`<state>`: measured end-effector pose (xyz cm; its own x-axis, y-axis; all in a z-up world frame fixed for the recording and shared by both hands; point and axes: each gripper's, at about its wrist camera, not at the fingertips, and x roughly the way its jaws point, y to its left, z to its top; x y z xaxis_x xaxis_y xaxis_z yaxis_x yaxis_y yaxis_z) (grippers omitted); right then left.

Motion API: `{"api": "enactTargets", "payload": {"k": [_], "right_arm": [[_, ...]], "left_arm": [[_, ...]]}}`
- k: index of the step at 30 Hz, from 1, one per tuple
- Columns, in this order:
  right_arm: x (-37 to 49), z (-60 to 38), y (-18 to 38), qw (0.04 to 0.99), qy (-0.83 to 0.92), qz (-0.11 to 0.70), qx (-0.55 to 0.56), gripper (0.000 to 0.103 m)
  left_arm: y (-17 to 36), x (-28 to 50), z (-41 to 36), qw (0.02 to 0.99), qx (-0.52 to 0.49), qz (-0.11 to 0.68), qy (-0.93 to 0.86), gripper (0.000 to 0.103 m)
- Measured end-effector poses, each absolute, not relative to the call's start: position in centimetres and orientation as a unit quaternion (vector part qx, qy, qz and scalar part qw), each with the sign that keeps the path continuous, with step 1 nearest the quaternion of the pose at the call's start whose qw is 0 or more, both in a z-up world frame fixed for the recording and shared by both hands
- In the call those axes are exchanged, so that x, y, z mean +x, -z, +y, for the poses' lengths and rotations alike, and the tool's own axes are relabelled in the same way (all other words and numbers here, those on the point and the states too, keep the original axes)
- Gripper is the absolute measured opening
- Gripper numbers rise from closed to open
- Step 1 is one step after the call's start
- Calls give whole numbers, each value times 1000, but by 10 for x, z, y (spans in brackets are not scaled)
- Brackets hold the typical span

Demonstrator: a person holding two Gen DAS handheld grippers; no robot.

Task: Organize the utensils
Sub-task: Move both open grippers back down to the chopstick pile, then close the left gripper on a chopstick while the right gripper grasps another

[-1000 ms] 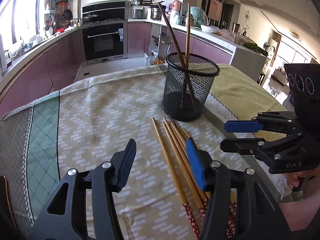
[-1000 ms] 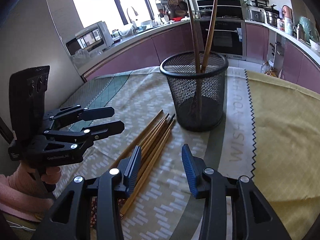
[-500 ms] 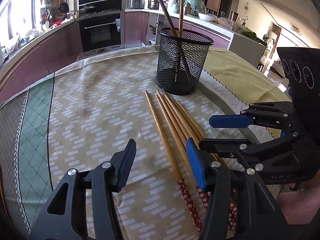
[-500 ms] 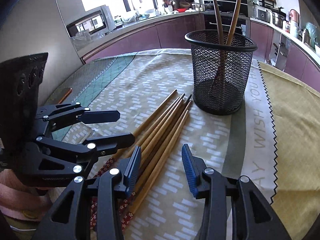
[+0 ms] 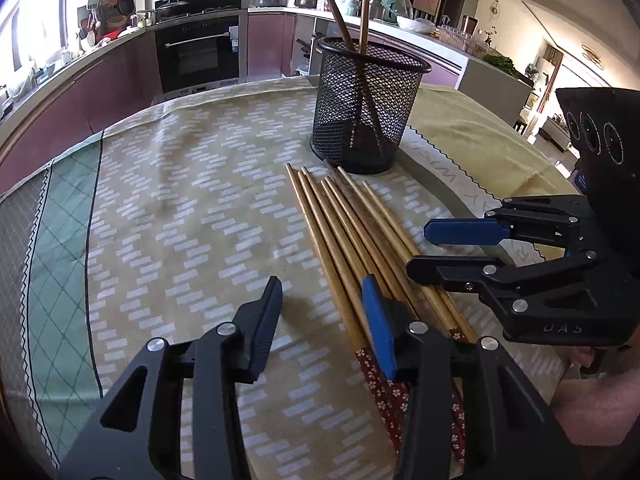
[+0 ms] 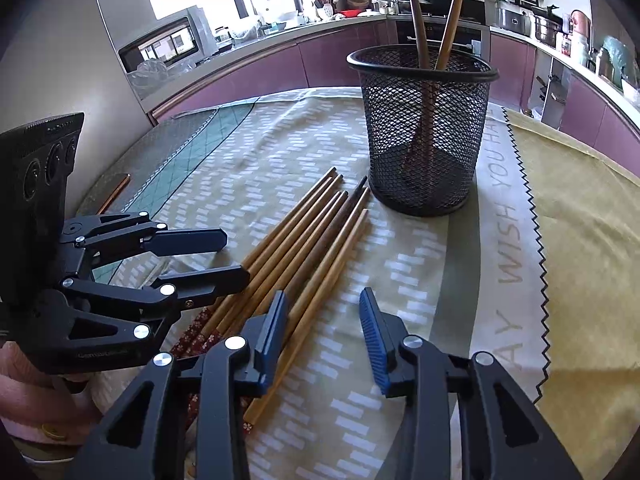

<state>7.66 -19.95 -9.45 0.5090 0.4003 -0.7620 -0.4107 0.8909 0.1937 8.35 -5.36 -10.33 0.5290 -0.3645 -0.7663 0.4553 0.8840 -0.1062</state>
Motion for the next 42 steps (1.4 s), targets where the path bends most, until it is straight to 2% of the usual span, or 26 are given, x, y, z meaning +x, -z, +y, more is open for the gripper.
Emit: {"api": "enactTargets", "payload": {"k": [9,24,36,38,42], "right_arm": [[77,-208,92,866,-237,440,15,26],[79,-206,95,871,-217,439,-20,24],[83,-199,96,874,-210,437,-35,23],[85,-198,96,875,-209,435,-35,22],[89,-203,97,876,-206,435,-12,12]], "left_arm": [[104,87,-47,868,35,431,244,34],[105,95,-37,865,15,439,243,30],[106,105,-49,866,58,443,226,30],[106,107,-51,867,59,442,221,27],[107,112,-50,870,46,444,207,13]]}}
